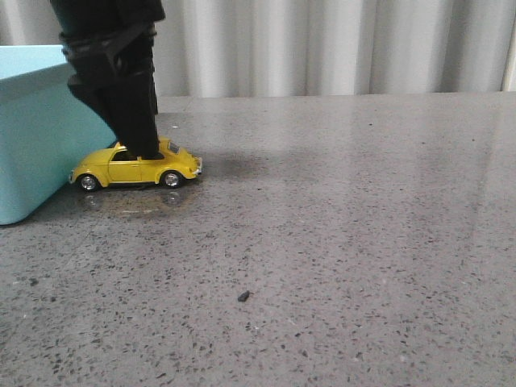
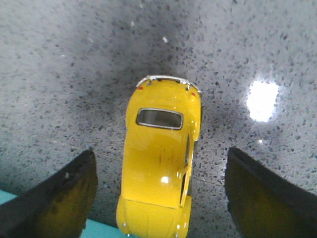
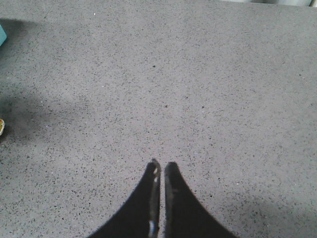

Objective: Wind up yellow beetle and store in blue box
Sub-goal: 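Lower the left gripper over the car and grasp it from above, then lift the car with the left gripper up over the blue box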

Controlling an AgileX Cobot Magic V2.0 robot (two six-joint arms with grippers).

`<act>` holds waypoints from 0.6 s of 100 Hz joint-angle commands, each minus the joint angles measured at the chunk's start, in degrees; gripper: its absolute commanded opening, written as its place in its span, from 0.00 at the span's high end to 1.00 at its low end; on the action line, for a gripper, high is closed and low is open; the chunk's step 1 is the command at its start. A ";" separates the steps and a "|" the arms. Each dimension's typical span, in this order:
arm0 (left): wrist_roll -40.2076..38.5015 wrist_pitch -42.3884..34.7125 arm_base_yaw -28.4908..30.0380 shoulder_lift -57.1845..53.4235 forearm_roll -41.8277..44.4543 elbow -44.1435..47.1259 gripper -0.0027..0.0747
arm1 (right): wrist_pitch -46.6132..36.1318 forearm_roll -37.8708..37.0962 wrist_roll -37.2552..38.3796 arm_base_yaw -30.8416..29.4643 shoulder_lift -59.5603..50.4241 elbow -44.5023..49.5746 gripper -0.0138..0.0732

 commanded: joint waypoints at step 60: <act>0.91 -2.40 -0.40 0.04 0.83 -1.87 0.35 | -4.83 -0.57 -0.36 0.00 -0.55 -1.31 0.91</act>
